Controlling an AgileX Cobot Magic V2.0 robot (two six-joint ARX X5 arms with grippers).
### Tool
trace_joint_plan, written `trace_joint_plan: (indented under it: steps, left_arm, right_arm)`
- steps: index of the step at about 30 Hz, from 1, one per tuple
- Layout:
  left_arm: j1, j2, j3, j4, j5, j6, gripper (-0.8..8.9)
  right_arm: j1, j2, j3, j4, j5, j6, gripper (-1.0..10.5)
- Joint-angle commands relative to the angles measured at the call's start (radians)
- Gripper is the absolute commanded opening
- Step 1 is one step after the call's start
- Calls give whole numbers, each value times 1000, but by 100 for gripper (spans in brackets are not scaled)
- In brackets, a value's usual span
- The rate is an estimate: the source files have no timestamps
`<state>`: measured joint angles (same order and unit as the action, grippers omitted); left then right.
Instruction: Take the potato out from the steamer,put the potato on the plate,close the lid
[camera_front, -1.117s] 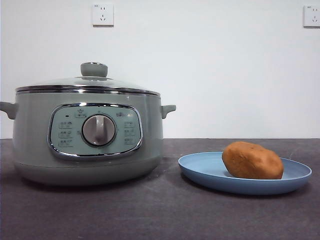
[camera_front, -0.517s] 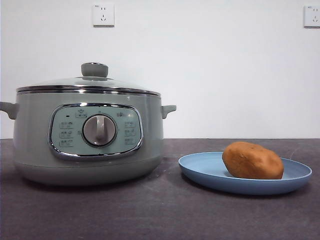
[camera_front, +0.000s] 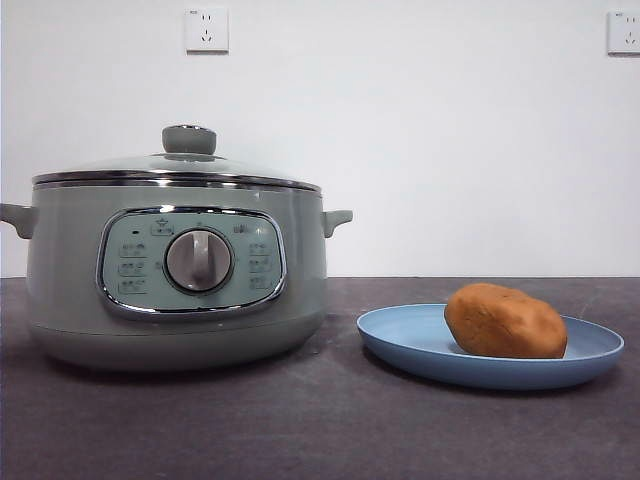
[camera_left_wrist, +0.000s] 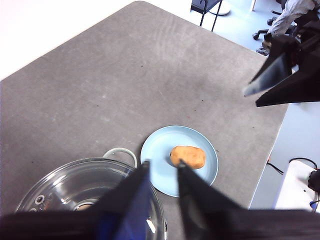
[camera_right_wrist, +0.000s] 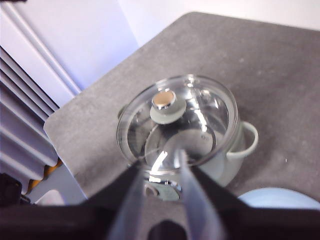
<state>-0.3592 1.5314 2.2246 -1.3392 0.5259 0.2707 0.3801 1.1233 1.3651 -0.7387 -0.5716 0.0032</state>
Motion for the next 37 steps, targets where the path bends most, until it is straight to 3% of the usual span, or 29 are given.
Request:
trace_joint_plan:
  steps: [1,17,19,24,29,33,37]
  left_arm:
    - [-1,4,-4,-52,0,-18,-4]
    - [1,4,-4,-46,1,-16,-4]
    - [6,1,-4,-18,-4,-67,-4]
    - [8,-63,-46,-4,-97,-20,-3]
    - [8,-261,-380,267,-132,-57,-3]
    - [31,-518,-842,662,-132,-140,-3]
    - [65,-784,-1289,1032,-134,-279,-4]
  right_arm:
    - [-1,2,3,-4,3,-8,-11]
    - [-1,2,3,-3,2,-8,-11]
    - [-1,2,3,-3,2,-8,-11]
    - [-1,2,3,-3,2,-8,-11]
    - [-1,2,3,-3,2,-8,-10]
    - [-1,2,3,-3,2,-8,1]
    - [0,2,3,-3,2,-8,1]
